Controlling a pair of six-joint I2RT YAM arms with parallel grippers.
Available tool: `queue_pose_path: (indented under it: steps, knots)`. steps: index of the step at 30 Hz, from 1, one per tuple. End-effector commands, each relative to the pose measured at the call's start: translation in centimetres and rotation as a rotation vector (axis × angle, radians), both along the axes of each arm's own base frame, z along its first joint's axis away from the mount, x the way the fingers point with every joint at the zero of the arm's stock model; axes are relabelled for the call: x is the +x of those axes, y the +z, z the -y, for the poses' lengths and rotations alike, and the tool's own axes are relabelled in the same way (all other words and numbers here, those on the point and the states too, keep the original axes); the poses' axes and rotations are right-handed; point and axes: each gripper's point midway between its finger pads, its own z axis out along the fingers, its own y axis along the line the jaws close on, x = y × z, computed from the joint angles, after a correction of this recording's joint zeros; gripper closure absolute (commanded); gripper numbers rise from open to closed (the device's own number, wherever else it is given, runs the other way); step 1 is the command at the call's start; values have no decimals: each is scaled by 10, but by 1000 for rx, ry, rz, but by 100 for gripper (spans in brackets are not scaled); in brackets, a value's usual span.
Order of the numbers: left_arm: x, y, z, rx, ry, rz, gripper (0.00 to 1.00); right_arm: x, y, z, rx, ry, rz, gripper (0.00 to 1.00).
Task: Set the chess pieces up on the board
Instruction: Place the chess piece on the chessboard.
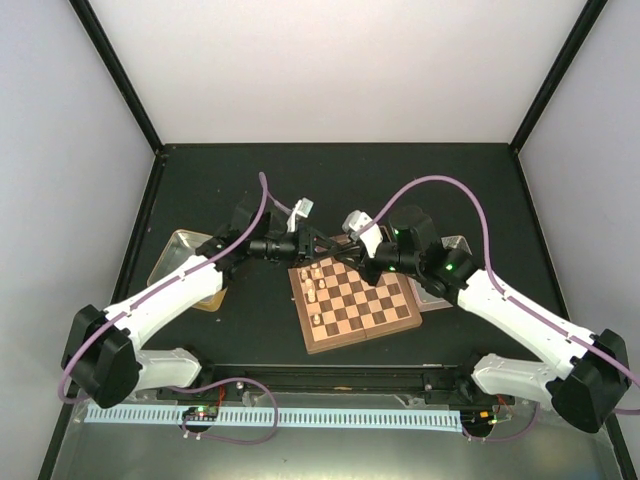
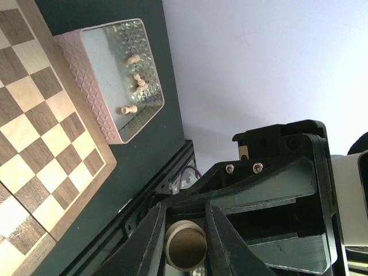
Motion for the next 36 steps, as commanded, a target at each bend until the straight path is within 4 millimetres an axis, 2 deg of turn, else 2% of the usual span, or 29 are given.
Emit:
queue_pose_path:
  steps: [1, 3, 6, 8, 10, 14, 17, 19, 24, 28, 31, 34, 36]
  knots:
    - [-7, 27, 1, -76, -22, 61, 94, 12, 37, -6, 98, -78, 9, 85]
    - [-5, 34, -3, -90, 0, 93, 94, 16, 46, -1, 147, -150, -45, 64]
    - [0, 48, -11, -118, 49, 141, 95, 11, 71, 8, 311, -210, -133, 35]
    - [3, 61, -15, -155, 77, 165, 94, 8, 90, 14, 442, -253, -212, 25]
    - [5, 74, -18, -192, 106, 181, 94, 9, 99, 19, 564, -302, -326, 20]
    - [6, 99, -23, -289, 146, 194, 94, 16, 92, 15, 726, -384, -644, 21]
    - [7, 115, -26, -350, 167, 220, 94, 13, 98, 0, 837, -297, -825, 31]
    - [8, 121, -27, -368, 179, 223, 94, 10, 104, -10, 874, -230, -919, 42]
    - [8, 122, -28, -383, 185, 208, 95, 9, 128, -15, 946, -146, -942, 65]
    - [7, 119, -29, -387, 189, 196, 95, 10, 134, -7, 990, -171, -932, 75]
    - [7, 117, -30, -389, 191, 191, 95, 11, 129, -6, 987, -189, -936, 75]
    - [6, 117, -30, -394, 193, 185, 95, 11, 125, -4, 995, -200, -942, 65]
    - [6, 116, -31, -395, 197, 183, 95, 12, 124, -1, 1004, -208, -937, 63]
